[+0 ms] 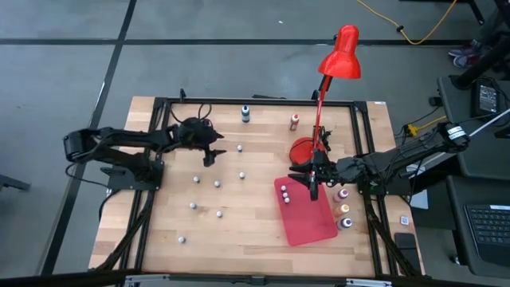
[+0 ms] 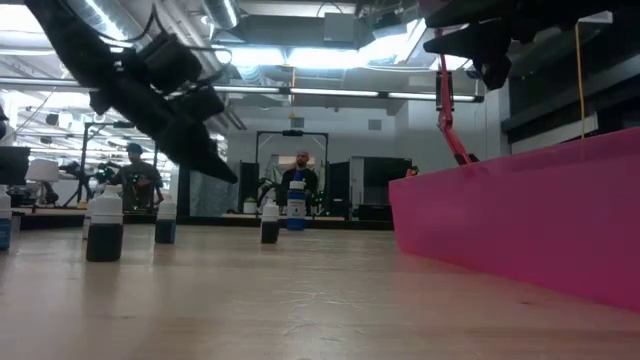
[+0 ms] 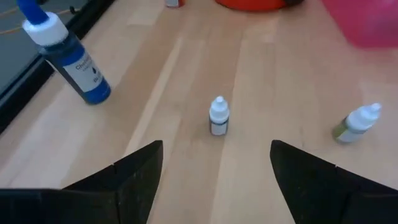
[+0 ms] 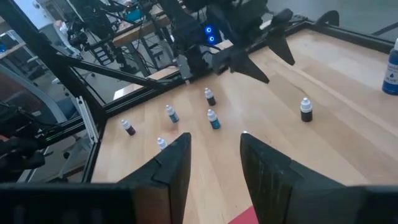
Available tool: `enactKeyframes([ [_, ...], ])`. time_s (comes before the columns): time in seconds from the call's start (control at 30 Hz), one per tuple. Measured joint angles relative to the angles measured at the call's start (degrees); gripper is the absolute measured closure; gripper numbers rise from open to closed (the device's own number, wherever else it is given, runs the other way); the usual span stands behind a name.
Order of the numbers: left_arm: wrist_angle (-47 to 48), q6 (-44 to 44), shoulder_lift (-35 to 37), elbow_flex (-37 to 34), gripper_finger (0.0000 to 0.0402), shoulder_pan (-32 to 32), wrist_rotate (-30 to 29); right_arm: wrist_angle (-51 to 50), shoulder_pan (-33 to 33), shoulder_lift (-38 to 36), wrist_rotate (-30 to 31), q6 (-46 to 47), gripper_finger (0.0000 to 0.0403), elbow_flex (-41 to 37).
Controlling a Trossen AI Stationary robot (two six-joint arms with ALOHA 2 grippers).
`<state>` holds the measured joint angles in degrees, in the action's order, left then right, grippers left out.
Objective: Pick & Place food coloring
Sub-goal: Put the small black food coloring bottle into the red bin
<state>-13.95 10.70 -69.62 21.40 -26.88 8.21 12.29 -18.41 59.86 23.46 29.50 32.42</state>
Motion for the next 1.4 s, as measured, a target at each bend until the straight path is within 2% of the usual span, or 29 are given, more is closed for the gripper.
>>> enactKeyframes([
  [0.4, -15.50, 2.10, -17.52, -0.40, 0.0109, -0.63, 3.41, -0.15, 0.00, 0.00, -0.02, -1.55, 0.0263, 0.00],
  [0.67, -22.98, 2.77, -24.02, -0.27, 0.0109, -0.61, 3.51, -0.19, -0.02, 0.00, -0.07, -1.68, 0.0263, 0.00],
  [1.1, -23.68, 3.08, -31.37, 5.52, 0.0109, 0.31, 3.77, -0.48, -0.02, 0.00, -0.17, -2.99, 0.0263, 0.00],
  [1.4, -23.63, 3.01, -33.51, 8.04, 0.0109, 0.44, 4.74, -1.29, -0.04, 0.02, -0.83, -3.21, 0.0263, 0.00],
])
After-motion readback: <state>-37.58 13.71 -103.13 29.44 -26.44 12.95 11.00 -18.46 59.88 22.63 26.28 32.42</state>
